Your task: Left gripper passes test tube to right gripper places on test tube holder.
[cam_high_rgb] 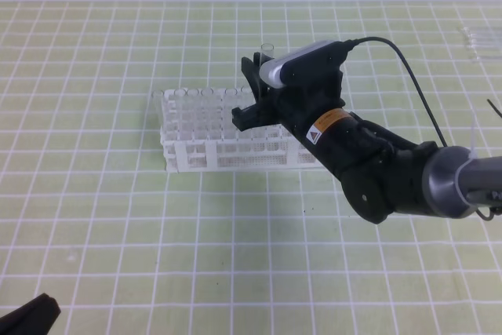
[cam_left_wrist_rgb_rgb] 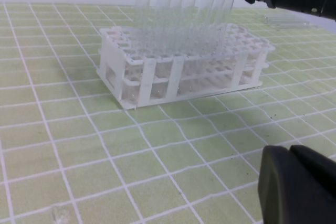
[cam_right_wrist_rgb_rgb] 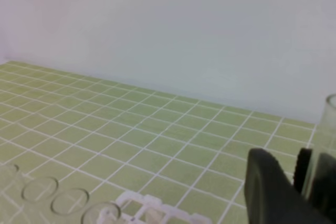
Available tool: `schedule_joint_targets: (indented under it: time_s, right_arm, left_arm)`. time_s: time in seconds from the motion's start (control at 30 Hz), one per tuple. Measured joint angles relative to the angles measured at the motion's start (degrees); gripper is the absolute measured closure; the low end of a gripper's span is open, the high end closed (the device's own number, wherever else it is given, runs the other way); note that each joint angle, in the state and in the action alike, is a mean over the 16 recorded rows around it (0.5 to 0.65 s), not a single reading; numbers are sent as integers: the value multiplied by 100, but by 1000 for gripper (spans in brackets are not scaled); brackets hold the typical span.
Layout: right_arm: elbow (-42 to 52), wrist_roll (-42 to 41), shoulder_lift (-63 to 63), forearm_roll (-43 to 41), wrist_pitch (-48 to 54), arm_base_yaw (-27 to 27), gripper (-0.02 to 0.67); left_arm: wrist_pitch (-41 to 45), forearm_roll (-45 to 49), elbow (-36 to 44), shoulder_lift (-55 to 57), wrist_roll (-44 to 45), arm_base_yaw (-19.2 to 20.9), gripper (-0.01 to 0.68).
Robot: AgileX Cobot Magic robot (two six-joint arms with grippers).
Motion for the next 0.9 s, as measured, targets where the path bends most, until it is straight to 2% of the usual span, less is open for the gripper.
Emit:
schedule_joint_targets:
  time_s: [0.9]
  right_arm:
    - [-21, 34, -86, -230, 291, -5, 625]
  left_arm:
    - [-41, -3, 56, -12, 0, 3, 673]
